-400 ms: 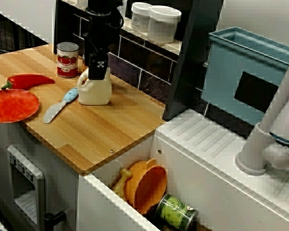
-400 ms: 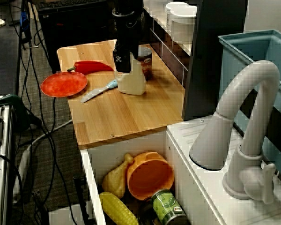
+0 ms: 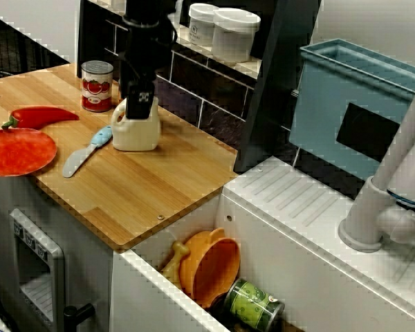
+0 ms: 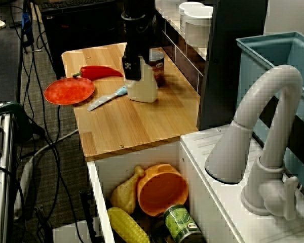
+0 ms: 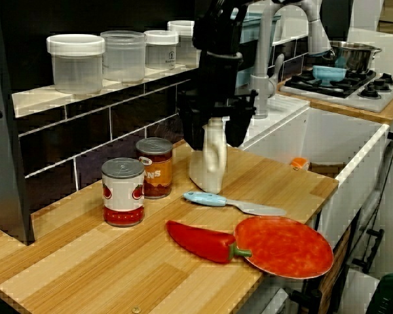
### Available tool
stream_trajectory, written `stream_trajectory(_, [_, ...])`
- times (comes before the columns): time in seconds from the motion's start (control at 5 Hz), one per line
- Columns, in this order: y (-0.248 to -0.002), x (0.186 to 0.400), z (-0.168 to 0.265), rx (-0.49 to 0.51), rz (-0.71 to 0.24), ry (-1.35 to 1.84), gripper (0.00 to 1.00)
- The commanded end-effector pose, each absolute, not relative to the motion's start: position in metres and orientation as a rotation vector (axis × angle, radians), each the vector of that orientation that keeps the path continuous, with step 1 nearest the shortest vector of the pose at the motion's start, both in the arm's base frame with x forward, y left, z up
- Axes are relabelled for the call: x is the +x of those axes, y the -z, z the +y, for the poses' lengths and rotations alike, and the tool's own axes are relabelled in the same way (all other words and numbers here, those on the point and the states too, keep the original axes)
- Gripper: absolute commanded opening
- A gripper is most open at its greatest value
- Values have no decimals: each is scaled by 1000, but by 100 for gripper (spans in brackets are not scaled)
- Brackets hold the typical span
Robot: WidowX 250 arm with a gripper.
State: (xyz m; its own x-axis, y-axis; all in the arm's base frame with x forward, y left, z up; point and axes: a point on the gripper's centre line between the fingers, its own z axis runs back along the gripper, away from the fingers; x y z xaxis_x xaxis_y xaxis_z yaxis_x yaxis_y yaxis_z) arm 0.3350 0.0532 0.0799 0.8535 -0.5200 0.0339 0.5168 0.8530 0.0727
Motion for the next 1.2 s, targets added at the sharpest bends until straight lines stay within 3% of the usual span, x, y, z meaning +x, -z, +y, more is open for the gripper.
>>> stream_trajectory(0.0, [-87,328,51,63,-74,548,100])
stream_trajectory(0.2, [-83,326,49,58,-68,543,100])
stream_trajectory(0.4, [-80,327,50,41,-68,531,0])
stream_trajectory(0.6, [-76,328,50,36,-64,528,0])
stream_trajectory(1.0, [-94,329,52,-13,-66,545,0])
